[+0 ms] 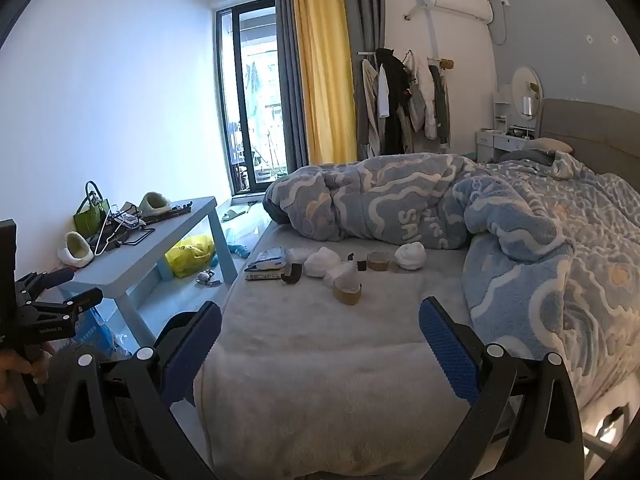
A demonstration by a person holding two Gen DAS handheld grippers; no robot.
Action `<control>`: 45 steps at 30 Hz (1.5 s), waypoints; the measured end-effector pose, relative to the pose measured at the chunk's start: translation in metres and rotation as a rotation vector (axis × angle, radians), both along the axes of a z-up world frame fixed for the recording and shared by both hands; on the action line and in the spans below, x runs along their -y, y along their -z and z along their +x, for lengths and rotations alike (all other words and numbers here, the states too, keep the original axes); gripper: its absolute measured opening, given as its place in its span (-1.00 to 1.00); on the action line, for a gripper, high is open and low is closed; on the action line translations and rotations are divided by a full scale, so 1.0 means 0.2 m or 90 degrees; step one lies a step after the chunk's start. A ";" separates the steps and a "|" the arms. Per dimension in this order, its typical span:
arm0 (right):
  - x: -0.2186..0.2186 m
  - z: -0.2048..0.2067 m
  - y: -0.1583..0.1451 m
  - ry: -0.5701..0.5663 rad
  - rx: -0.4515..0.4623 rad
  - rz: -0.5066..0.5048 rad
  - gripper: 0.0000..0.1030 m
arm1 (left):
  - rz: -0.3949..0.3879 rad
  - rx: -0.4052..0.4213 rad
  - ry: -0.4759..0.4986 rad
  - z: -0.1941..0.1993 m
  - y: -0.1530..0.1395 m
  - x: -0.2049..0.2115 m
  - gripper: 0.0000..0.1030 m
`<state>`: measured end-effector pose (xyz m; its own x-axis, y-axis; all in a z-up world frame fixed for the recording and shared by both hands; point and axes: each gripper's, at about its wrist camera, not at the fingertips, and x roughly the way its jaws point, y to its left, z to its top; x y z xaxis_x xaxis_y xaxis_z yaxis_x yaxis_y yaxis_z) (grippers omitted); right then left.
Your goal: Collect trash
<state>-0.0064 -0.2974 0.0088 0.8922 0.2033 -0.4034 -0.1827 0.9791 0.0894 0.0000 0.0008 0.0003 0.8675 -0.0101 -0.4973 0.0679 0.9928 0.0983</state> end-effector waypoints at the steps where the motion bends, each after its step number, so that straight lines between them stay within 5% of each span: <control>1: 0.00 0.00 0.00 0.000 0.000 0.000 0.94 | -0.001 -0.001 0.000 0.00 0.00 0.00 0.94; 45: -0.05 0.00 0.01 -0.015 -0.003 -0.027 0.94 | -0.010 -0.003 -0.001 0.01 0.00 0.00 0.94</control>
